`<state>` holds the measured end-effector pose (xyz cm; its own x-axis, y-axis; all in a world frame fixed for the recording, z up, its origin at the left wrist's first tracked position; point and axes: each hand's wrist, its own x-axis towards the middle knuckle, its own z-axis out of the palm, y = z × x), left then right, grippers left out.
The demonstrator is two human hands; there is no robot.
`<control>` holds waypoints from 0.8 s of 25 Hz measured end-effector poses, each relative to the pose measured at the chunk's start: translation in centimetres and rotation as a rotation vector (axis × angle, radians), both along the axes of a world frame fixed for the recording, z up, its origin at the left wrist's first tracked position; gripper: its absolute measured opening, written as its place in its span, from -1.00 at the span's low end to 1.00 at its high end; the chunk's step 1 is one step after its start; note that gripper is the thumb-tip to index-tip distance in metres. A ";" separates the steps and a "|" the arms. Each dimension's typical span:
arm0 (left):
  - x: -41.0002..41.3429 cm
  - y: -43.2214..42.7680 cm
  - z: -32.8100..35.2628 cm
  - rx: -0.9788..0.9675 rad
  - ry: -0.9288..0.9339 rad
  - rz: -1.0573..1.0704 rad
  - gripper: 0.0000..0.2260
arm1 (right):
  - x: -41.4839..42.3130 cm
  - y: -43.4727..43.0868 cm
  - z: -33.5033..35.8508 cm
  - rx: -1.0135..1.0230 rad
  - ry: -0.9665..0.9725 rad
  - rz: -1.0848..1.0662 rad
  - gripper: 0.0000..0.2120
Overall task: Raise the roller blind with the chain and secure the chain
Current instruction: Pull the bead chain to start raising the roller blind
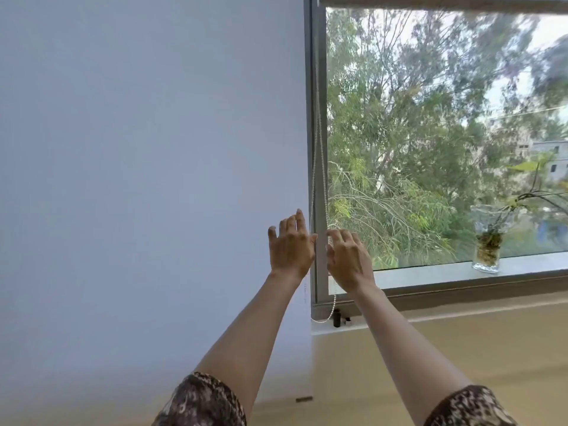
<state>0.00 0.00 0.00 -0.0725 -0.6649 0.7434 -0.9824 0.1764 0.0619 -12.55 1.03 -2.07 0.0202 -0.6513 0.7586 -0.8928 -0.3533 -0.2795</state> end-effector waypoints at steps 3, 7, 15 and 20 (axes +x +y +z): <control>0.1 -2.1 0.9 0.019 0.118 0.008 -0.49 | 0.2 -1.9 0.6 0.033 -0.043 0.056 -0.72; 0.5 -5.2 2.2 0.094 0.314 -0.019 -0.55 | 0.5 -4.3 1.7 0.078 -0.084 0.081 -0.75; 1.1 -8.5 2.5 0.108 0.598 -0.129 -0.76 | 3.1 -7.8 5.1 0.088 -0.183 0.134 -0.79; 1.8 -7.8 1.5 0.053 0.601 -0.165 -0.76 | 5.7 -8.5 9.1 0.106 -0.493 0.237 -0.72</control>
